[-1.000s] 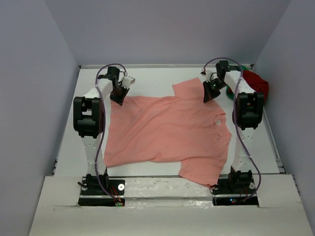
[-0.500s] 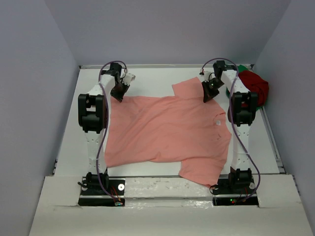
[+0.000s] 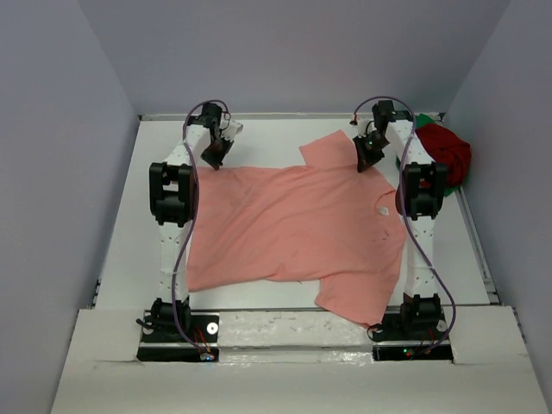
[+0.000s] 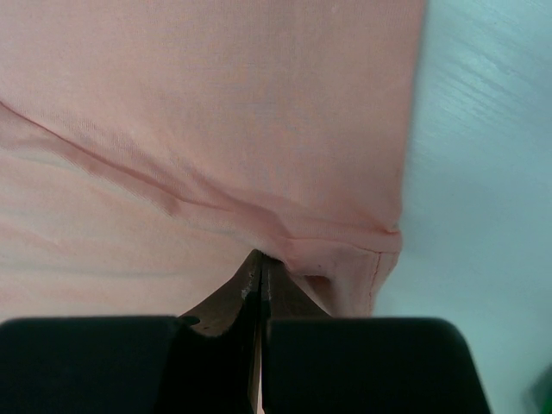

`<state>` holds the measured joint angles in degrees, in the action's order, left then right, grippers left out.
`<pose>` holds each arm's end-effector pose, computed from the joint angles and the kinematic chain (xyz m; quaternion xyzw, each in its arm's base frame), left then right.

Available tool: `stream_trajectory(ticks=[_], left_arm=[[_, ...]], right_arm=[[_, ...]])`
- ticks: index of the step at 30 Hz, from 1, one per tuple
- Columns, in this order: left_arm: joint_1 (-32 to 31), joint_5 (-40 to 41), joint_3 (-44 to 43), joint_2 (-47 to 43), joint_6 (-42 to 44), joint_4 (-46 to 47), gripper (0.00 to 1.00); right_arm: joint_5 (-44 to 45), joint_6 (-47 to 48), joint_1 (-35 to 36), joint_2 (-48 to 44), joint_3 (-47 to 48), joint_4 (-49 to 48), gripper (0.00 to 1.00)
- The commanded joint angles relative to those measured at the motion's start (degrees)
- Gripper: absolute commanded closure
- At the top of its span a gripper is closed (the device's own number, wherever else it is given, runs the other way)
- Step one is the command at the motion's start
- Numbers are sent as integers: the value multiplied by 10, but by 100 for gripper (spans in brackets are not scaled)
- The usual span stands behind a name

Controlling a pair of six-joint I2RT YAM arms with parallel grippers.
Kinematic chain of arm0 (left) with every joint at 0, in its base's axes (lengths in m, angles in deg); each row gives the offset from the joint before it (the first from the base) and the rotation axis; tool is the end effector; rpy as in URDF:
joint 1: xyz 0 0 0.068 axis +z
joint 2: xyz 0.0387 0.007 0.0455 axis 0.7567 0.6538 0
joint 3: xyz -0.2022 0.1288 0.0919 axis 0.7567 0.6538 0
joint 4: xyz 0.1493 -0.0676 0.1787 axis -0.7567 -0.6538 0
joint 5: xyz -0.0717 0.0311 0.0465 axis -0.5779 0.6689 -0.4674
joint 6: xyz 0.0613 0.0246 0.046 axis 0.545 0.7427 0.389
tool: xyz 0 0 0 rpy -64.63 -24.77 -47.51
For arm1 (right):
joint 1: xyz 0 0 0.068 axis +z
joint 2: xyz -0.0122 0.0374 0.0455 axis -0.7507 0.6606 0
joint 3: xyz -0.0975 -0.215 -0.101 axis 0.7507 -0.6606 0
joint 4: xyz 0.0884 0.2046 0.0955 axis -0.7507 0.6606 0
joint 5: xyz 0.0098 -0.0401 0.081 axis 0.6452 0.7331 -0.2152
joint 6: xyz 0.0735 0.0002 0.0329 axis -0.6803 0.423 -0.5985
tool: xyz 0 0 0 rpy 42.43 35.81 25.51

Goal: Fold and stack the t-shirts
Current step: Flatten out the tshirt

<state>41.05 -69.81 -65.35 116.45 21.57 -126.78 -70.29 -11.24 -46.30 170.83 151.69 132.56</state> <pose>0.5026 -0.0791 0.1506 0.2878 0.9208 -0.0114 0.2629 0.4955 0.0419 0.1351 -0.2117 0.9552 0.1328 0.1587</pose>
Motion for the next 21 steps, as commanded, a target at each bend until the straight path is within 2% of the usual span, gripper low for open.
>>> stream_trajectory(ticks=[1, 7, 12, 15, 17, 21], left_arm=[[-6, 6, -22, -6, -8, -27, 100], [-6, 6, -30, -47, -12, -37, 100], [-7, 20, 32, -120, -26, 3, 100], [-7, 5, 31, -113, -25, -27, 100], [-7, 1, 53, -105, -21, -49, 100], [-7, 4, 132, -134, -16, -8, 100]], right_arm=[[35, 5, 4, 12, 18, -24, 100], [36, 9, 4, 10, 9, -25, 100], [28, 10, 4, 5, -2, -24, 100], [26, 11, 4, 0, -8, -24, 100], [24, 11, 4, -2, -10, -22, 100], [24, 13, 4, -6, -15, -22, 100]])
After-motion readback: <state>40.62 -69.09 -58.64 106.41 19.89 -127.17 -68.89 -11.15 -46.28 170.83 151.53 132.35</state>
